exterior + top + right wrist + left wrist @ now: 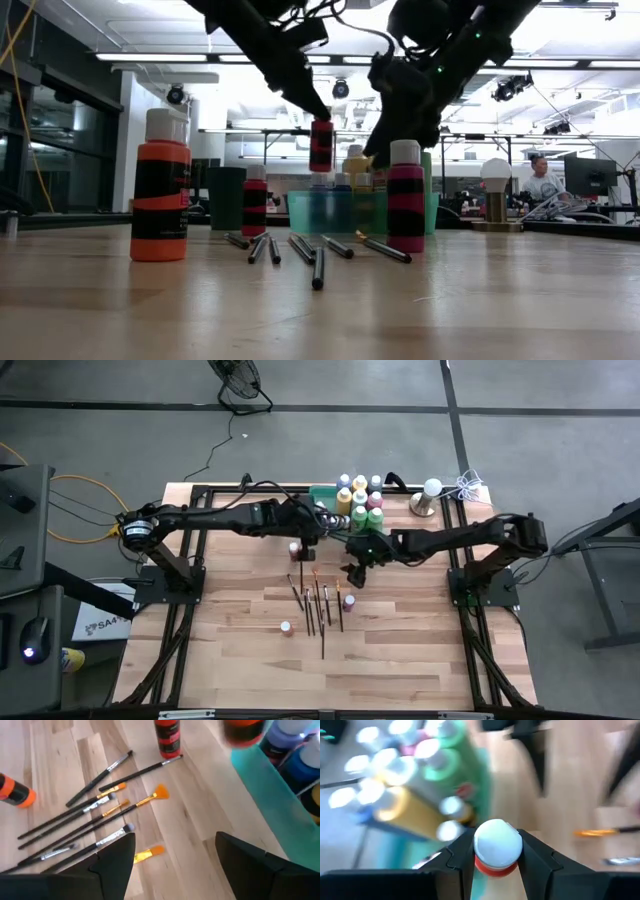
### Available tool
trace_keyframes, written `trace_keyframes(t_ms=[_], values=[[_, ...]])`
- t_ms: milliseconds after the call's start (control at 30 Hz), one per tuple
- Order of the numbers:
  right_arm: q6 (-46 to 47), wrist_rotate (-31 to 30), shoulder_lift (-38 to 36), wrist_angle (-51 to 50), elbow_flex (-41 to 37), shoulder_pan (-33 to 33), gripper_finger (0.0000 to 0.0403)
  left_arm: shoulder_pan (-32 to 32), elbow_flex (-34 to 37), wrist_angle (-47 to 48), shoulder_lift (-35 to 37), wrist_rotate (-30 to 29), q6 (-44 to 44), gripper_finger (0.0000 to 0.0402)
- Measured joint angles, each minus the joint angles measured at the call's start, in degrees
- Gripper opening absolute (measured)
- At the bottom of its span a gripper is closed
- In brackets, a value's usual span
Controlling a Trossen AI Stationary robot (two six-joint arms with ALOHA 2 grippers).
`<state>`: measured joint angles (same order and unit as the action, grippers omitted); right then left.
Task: Pick & Place Paint Supplies
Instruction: Put the small dark orange paint bottle into the green bin
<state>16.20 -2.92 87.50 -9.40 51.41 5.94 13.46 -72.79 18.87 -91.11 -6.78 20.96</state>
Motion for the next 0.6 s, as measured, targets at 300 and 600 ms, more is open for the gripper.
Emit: trace_keyframes(t_ms=[300,600], values=[[0.9,-5.7,-1.1,-3.7,0.0,-3.2,0.027,7.7,0.0,-5.7,0.0,-1.1,-1.6,0.0115],[3.9,-9.4,-1.1,-4.2,0.0,-5.4,0.027,17.2,-0.1,-11.9,-2.6,9.3,-5.4,0.0115]])
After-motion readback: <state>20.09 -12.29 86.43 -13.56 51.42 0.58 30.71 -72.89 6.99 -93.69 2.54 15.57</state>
